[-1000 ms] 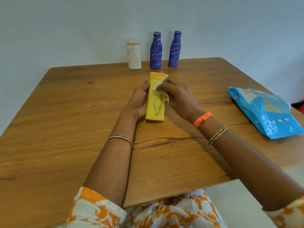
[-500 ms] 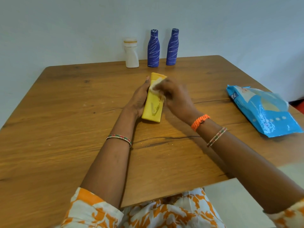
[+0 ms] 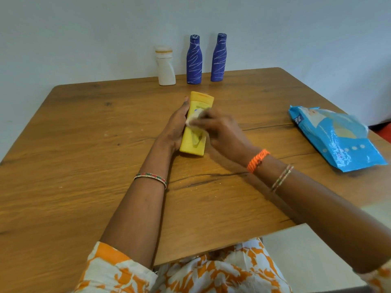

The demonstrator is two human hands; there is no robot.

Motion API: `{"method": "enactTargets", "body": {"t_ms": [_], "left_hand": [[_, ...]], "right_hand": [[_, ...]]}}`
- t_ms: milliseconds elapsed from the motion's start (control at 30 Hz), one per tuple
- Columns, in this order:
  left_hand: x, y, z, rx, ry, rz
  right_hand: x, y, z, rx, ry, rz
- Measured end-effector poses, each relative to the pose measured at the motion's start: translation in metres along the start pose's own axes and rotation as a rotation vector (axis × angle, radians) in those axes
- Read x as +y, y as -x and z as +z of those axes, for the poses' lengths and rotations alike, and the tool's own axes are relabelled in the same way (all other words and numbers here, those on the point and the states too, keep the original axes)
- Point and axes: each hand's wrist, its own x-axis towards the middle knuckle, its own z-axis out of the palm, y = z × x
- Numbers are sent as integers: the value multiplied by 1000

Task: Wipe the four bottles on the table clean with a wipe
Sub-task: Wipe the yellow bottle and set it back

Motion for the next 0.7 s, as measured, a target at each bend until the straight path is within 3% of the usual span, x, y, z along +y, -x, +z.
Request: {"method": "enactTargets", "body": {"t_ms": [100,200,433,500,567,700], "left_hand": [[-1,3,3,-6,-31,25],[-2,3,1,11,-4,63],[4,0,-3,86,105,64],[5,-1,-4,118,104,79],[8,-2,-7,145,121,115],[15,-2,-15,115,203,201]], "right_hand": [[14,-36,-8,185,45,90],[14,-46,-4,225,32,93],[-20,9,18,-83,-108,105],[-20,11,13,-180,-246,208],[-14,10,5,-269,-450,429],[0,-3,-5,-222,-1153,836]]}}
